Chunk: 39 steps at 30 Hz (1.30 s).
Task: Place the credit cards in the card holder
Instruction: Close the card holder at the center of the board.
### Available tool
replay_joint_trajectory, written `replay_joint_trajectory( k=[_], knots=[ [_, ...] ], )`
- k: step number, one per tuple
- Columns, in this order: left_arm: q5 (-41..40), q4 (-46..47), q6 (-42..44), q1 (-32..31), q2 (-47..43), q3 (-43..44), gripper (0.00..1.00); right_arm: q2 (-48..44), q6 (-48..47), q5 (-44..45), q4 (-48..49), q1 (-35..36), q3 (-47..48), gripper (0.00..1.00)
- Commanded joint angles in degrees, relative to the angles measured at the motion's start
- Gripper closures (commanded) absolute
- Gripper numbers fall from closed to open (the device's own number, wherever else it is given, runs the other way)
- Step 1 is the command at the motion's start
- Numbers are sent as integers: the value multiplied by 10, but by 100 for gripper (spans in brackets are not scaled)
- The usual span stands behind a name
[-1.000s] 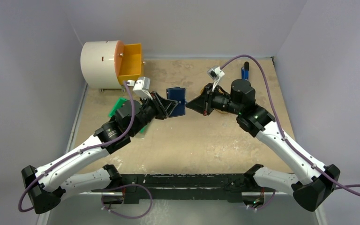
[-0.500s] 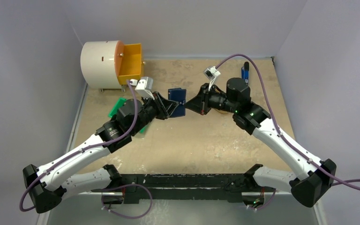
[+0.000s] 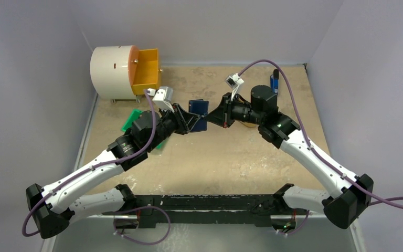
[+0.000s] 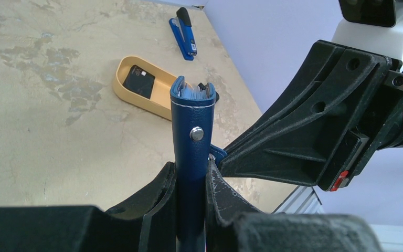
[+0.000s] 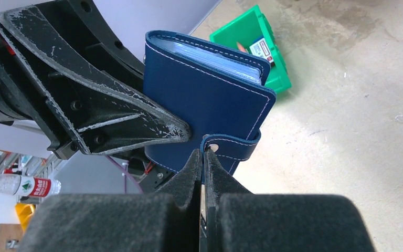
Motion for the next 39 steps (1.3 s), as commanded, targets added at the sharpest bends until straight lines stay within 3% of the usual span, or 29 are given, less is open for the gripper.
replay_joint_trajectory(
  k=[1, 39],
  knots=[
    [30, 47, 7, 0, -7, 15, 100, -1, -6, -10, 30, 3, 25, 100],
    [99, 83, -15, -12, 9, 30, 100, 26, 11, -25, 33, 4, 30, 100]
  ],
)
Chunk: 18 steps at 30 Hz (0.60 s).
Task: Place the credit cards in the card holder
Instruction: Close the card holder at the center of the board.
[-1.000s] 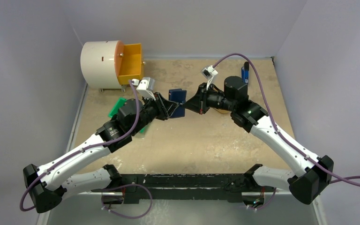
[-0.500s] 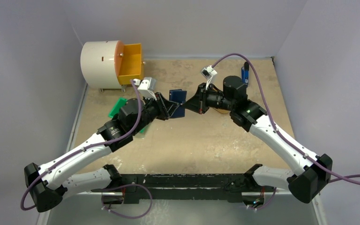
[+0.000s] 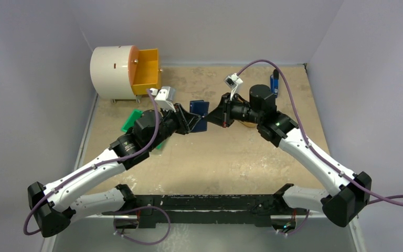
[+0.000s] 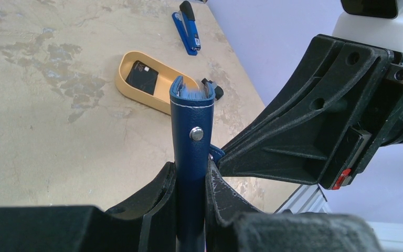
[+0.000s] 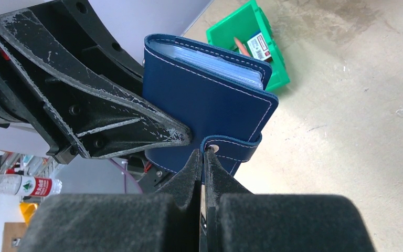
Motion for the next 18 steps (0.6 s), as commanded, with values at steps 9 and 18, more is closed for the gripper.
replay_joint_trajectory(
  k=[9, 18],
  knots=[
    [110, 101, -34, -17, 2, 37, 100, 24, 10, -21, 35, 9, 31, 100],
    [115, 122, -48, -49, 13, 49, 100, 34, 11, -19, 47, 11, 34, 100]
  ],
)
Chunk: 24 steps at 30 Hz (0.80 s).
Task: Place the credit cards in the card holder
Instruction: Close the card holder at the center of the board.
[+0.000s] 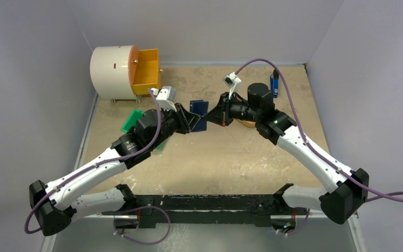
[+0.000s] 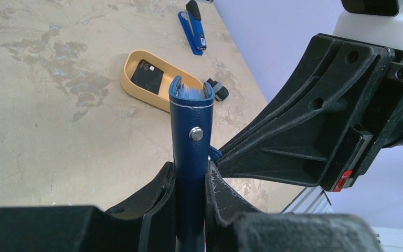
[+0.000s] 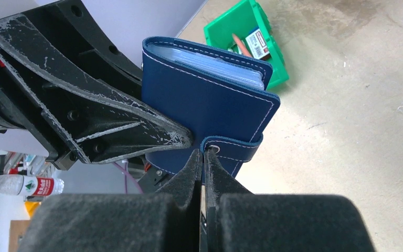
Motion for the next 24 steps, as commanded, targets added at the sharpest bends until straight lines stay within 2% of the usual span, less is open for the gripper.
replay_joint_trajectory(
  k=[1, 13, 17, 20, 22, 24],
  knots=[
    [114, 123, -42, -53, 6, 51, 100, 17, 8, -14, 51, 13, 26, 100],
    [91, 110, -30, -68, 1, 60, 100, 12, 6, -9, 49, 15, 18, 100],
    [30, 85, -16, -67, -13, 50, 100, -8, 1, -14, 47, 15, 13, 98],
    [-17, 63, -8, -67, -28, 42, 100, -31, -9, -28, 24, 15, 14, 59],
    [-48, 48, -4, -67, -41, 38, 100, -52, -15, -49, -3, 15, 17, 44],
    [-73, 26, 3, -67, -52, 36, 100, -77, -28, -49, -26, 15, 22, 35]
  ],
)
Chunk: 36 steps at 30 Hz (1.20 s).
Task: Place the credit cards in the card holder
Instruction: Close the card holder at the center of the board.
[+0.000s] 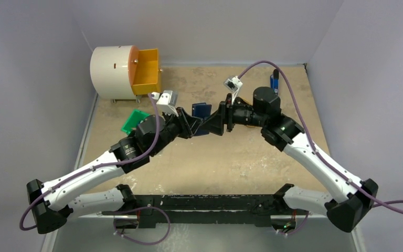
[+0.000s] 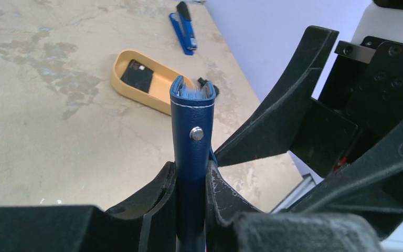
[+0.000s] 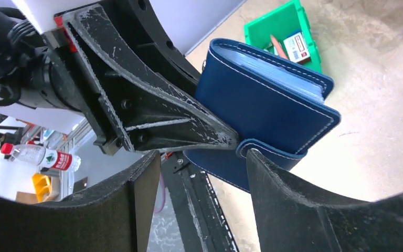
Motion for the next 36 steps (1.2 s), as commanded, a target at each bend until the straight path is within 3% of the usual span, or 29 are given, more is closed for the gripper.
replay_joint_trajectory(
  k=[1, 4, 8, 13, 17, 20, 26, 32, 36],
  knots=[
    [-15, 29, 4, -18, -52, 28, 100, -58, -39, -7, -38, 1, 28, 33],
    [-33, 9, 14, -18, -77, 26, 100, -99, -69, 42, -78, -2, 22, 32],
    [-10, 7, 14, -17, -119, 13, 100, -148, -57, 46, -21, -8, -23, 33],
    [96, 81, 9, -17, -176, -23, 100, -165, 6, -18, 135, -8, -87, 34],
    [153, 125, -6, -17, -190, -24, 100, -158, 114, -111, 347, -8, -139, 32],
    [185, 170, -24, -18, -187, -23, 100, -141, 168, -128, 442, -8, -145, 30],
    [227, 228, -47, -17, -148, -9, 100, -119, 241, -152, 541, -8, -151, 29],
    [245, 262, -64, -18, -124, -6, 100, -104, 298, -165, 624, -8, -160, 35],
    [232, 253, -62, -17, -122, -3, 100, -102, 330, -183, 688, -8, -175, 30]
  ],
)
